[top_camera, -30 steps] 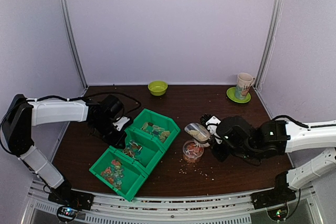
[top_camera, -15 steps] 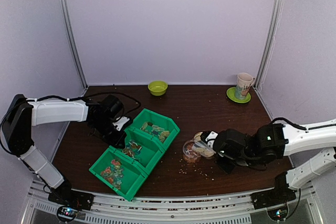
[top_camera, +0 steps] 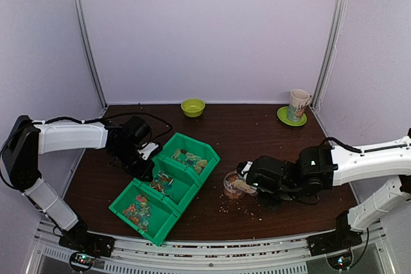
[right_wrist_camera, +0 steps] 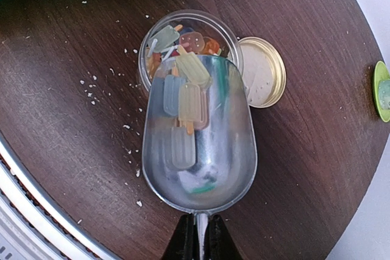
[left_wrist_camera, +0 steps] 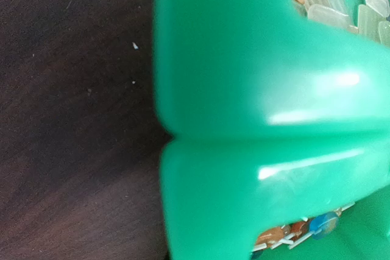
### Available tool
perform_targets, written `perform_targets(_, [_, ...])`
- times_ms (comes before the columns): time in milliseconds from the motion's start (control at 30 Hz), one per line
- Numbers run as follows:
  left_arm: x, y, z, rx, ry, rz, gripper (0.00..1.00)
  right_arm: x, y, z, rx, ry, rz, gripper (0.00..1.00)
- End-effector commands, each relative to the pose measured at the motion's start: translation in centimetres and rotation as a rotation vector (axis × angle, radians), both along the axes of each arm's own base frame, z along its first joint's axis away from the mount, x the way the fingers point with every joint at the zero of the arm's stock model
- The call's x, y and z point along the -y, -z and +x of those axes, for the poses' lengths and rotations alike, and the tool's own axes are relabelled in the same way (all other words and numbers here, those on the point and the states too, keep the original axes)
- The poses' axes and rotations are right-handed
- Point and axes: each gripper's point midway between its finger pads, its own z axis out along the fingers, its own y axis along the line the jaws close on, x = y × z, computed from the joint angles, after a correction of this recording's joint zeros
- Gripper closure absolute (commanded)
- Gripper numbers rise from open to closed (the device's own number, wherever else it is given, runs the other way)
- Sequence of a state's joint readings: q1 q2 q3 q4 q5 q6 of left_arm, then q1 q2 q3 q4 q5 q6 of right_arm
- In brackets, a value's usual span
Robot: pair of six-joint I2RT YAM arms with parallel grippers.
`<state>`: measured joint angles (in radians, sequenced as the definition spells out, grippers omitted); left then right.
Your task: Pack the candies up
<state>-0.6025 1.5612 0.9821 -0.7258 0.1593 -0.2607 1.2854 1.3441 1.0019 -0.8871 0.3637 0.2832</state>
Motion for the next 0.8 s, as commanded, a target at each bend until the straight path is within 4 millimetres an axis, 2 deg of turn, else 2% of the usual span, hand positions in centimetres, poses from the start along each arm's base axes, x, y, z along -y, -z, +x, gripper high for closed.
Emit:
perform_targets(0, [1.8, -3.7, 2.0, 0.098, -0.008, -0.12, 1.0, 0.0, -1.1, 0.4, 0.03, -0.019, -0.057, 1.0])
perform_targets(400, [1.8, -4.0, 2.0, 0.104, -0.009, -0.126, 1.0, -0.2, -2.4, 1.2, 0.06, -0.039, -0.154, 1.0])
perform_targets(767, [1.9, -3.8, 1.9, 0.098, -0.007, -0.124, 1.0, 0.3, -5.4, 2.1, 0.127, -0.027, -0.168, 1.0])
